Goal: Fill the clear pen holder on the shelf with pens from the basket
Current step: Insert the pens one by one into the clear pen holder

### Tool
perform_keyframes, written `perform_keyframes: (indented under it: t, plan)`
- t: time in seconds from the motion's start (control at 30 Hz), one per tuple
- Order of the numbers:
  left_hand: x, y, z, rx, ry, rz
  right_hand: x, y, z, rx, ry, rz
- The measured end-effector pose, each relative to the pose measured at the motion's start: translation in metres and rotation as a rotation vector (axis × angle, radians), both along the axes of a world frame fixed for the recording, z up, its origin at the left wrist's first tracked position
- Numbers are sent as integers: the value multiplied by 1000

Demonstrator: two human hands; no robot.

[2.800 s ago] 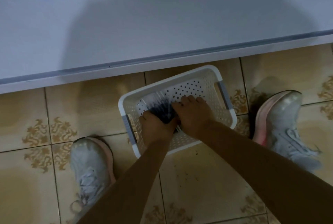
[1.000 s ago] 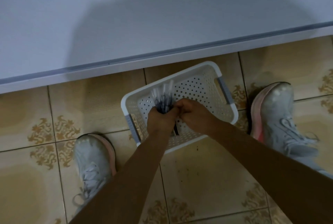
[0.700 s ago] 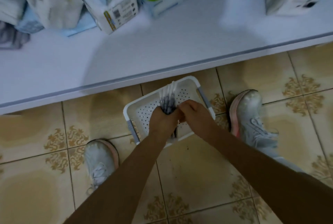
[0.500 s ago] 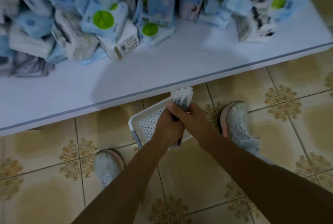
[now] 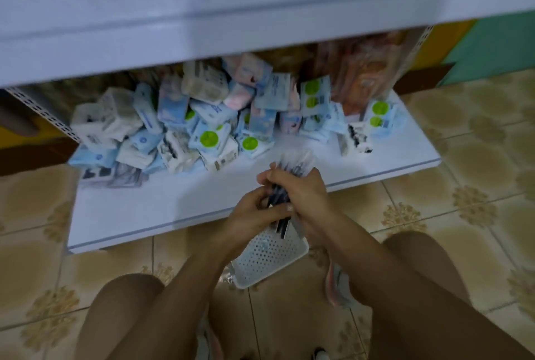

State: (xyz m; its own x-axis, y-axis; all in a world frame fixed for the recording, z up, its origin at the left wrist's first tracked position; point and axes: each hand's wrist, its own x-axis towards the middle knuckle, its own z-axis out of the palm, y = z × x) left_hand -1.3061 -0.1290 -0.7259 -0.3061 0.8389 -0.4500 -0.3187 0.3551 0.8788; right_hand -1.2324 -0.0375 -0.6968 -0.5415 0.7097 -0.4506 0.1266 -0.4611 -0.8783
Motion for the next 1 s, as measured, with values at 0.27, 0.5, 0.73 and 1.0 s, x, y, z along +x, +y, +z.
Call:
perform_keyframes:
  t: [0.27, 0.5, 0.73, 1.0]
  plan:
    - [13, 8, 74, 203, -832, 707, -17, -3, 93, 234, 238, 47]
    - [11, 33, 131, 358, -664, 656, -36, -12, 120, 351, 176, 95]
    - [-14, 28, 166, 486, -333, 458, -30, 5, 168, 524, 172, 287]
    - [-10, 25, 186, 427, 53, 257, -10, 17, 187, 1006, -87, 390]
